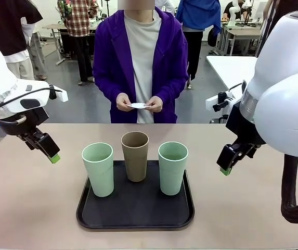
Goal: Place coasters on the table and set cups on them.
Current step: Pick up one Reusable plastic cup and place it on a coaster set by the human.
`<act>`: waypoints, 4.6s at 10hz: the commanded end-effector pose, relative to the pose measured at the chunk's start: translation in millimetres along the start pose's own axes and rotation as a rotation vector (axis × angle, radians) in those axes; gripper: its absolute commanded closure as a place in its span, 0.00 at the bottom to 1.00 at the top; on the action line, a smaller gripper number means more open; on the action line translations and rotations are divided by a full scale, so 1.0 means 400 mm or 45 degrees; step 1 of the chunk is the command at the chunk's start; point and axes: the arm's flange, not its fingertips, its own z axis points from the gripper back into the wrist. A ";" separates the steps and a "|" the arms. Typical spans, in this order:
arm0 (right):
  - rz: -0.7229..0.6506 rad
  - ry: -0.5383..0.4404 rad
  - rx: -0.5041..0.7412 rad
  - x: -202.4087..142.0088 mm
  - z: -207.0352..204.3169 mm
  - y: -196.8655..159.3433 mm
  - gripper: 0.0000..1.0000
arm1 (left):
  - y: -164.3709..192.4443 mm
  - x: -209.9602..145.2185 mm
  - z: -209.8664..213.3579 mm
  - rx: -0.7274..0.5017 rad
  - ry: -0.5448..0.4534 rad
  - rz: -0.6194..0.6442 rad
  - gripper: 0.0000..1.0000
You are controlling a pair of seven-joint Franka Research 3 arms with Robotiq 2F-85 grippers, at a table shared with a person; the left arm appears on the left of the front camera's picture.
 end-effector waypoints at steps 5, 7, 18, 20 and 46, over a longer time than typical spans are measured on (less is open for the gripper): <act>-0.773 -0.690 1.184 -0.260 -0.081 -0.328 0.00 | 0.197 -0.110 0.057 -1.012 -0.437 0.283 0.00; -0.860 -0.726 1.370 -0.330 -0.150 -0.399 0.00 | 0.338 -0.172 0.016 -1.292 -0.519 0.436 0.00; -0.969 -0.713 1.543 -0.492 -0.249 -0.478 0.00 | 0.492 -0.296 -0.101 -1.401 -0.513 0.922 0.00; -0.998 -0.703 1.557 -0.473 -0.239 -0.650 0.00 | 0.503 -0.301 -0.104 -1.418 -0.511 0.865 0.00; -0.994 -0.697 1.551 -0.475 -0.238 -0.648 0.00 | 0.503 -0.301 -0.104 -1.418 -0.511 0.865 0.00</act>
